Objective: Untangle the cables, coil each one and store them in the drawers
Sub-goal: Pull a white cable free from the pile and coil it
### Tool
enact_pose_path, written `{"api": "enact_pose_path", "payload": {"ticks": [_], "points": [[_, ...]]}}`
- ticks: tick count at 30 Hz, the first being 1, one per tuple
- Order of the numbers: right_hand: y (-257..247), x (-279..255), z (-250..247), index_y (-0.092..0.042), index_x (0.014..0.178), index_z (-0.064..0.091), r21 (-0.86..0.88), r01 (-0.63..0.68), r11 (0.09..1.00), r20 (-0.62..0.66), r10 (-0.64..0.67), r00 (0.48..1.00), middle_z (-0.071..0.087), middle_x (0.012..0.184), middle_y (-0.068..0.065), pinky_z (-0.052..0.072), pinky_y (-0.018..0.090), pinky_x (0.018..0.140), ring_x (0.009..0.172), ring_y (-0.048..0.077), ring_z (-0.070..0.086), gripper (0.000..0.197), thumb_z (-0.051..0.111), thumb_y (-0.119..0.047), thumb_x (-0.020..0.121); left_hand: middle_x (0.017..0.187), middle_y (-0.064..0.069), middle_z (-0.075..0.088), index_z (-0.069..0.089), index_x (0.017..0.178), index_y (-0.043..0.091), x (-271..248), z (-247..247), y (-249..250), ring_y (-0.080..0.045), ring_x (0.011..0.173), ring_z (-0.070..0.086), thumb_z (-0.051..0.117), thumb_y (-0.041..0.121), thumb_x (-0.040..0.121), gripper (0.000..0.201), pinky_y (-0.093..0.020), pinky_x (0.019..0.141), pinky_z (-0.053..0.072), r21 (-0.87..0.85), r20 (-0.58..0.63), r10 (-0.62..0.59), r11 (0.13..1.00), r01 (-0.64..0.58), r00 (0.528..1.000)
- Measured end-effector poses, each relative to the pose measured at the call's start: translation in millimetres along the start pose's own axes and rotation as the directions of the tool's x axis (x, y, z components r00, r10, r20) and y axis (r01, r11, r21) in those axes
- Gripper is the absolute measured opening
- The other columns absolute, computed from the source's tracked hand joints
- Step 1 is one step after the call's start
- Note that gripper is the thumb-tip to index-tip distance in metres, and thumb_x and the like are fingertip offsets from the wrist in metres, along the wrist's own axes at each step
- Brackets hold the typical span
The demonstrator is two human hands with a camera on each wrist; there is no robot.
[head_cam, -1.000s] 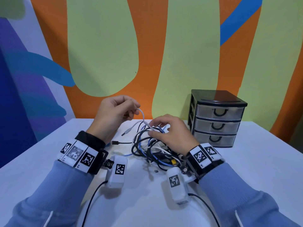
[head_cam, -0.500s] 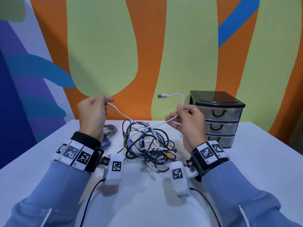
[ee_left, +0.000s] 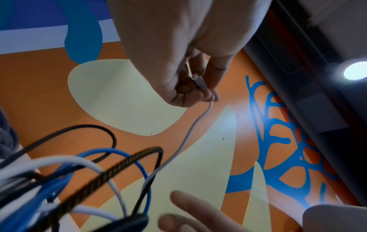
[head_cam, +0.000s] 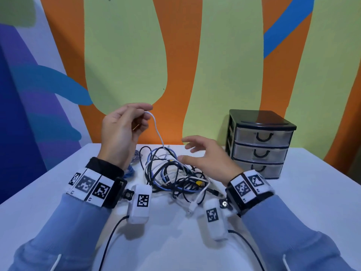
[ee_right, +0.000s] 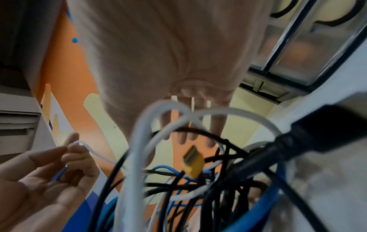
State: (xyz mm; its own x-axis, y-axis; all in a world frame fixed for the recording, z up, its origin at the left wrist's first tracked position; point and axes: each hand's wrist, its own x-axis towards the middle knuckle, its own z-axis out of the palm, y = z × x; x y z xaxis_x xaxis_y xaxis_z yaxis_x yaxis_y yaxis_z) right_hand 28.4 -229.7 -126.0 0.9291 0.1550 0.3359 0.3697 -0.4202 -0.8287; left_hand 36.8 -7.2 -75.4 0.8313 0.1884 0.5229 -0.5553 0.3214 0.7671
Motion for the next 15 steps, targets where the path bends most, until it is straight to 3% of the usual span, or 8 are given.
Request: {"api": "enact_pose_path", "payload": {"ticks": [2, 4, 5, 7, 9, 12, 15], "points": [[2, 4, 6, -0.032, 0.146, 0.058, -0.056, 0.004, 0.998, 0.104, 0.002, 0.995, 0.063, 0.138, -0.013, 0.040, 0.024, 0.106, 0.129, 0.001, 0.054, 0.052, 0.075, -0.029, 0.097, 0.078, -0.010, 0.067, 0.078, 0.090, 0.000, -3, 3, 3, -0.017, 0.075, 0.058, 0.050, -0.006, 0.101, 0.031, -0.024, 0.070, 0.050, -0.052, 0.049, 0.005, 0.999, -0.003, 0.999], [5, 7, 14, -0.027, 0.149, 0.056, -0.024, -0.068, 0.997, 0.211, 0.071, 0.975, 0.063, 0.143, -0.008, 0.038, 0.026, 0.113, 0.133, 0.004, 0.054, 0.045, 0.063, -0.021, 0.104, 0.077, -0.010, 0.066, 0.080, 0.083, 0.003, -5, 6, 5, -0.018, 0.075, 0.058, 0.048, -0.007, 0.100, 0.037, -0.024, 0.070, 0.049, -0.081, 0.083, 0.012, 0.997, -0.006, 0.996], [10, 8, 18, -0.023, 0.143, 0.062, 0.002, -0.088, 0.996, 0.236, 0.085, 0.968, 0.069, 0.135, -0.001, 0.042, 0.026, 0.110, 0.125, 0.007, 0.061, 0.038, 0.060, -0.017, 0.106, 0.076, -0.010, 0.066, 0.080, 0.081, 0.004, -6, 7, 5, -0.017, 0.075, 0.058, 0.048, -0.007, 0.100, 0.039, -0.024, 0.069, 0.049, -0.084, 0.088, 0.019, 0.996, -0.011, 0.996], [14, 8, 18, -0.016, 0.119, 0.077, 0.018, -0.053, 0.998, 0.195, 0.048, 0.980, 0.078, 0.109, 0.007, 0.049, 0.019, 0.088, 0.094, 0.006, 0.068, 0.021, 0.063, -0.014, 0.103, 0.075, -0.008, 0.065, 0.080, 0.077, 0.006, -5, 6, 6, -0.016, 0.073, 0.057, 0.048, -0.007, 0.099, 0.041, -0.023, 0.067, 0.047, -0.070, 0.054, 0.032, 0.997, -0.028, 0.998], [14, 7, 11, -0.012, 0.103, 0.081, 0.007, -0.008, 1.000, 0.138, 0.007, 0.990, 0.078, 0.087, -0.001, 0.046, 0.011, 0.074, 0.075, 0.000, 0.064, 0.012, 0.071, -0.013, 0.098, 0.074, -0.007, 0.064, 0.080, 0.071, 0.009, -1, 1, 5, -0.015, 0.070, 0.056, 0.050, -0.007, 0.098, 0.043, -0.023, 0.064, 0.045, -0.052, -0.024, 0.040, 0.998, -0.042, 0.999], [11, 3, 8, -0.011, 0.104, 0.080, -0.005, -0.004, 1.000, 0.186, 0.005, 0.983, 0.067, 0.074, -0.006, 0.045, 0.013, 0.069, 0.069, 0.005, 0.057, 0.011, 0.075, -0.015, 0.096, 0.076, -0.009, 0.062, 0.079, 0.066, 0.011, 3, -5, 5, -0.015, 0.067, 0.053, 0.052, -0.006, 0.096, 0.044, -0.022, 0.061, 0.042, -0.052, -0.101, 0.028, 0.998, -0.033, 0.994], [10, 3, 13, -0.015, 0.096, 0.079, -0.068, 0.026, 0.997, 0.167, -0.015, 0.986, 0.073, 0.082, 0.005, 0.049, 0.021, 0.073, 0.073, 0.010, 0.058, 0.005, 0.075, -0.018, 0.095, 0.076, -0.009, 0.061, 0.078, 0.064, 0.012, 3, -7, 5, -0.015, 0.067, 0.052, 0.051, -0.005, 0.096, 0.045, -0.022, 0.061, 0.042, -0.039, -0.099, 0.021, 0.999, -0.025, 0.995]]}}
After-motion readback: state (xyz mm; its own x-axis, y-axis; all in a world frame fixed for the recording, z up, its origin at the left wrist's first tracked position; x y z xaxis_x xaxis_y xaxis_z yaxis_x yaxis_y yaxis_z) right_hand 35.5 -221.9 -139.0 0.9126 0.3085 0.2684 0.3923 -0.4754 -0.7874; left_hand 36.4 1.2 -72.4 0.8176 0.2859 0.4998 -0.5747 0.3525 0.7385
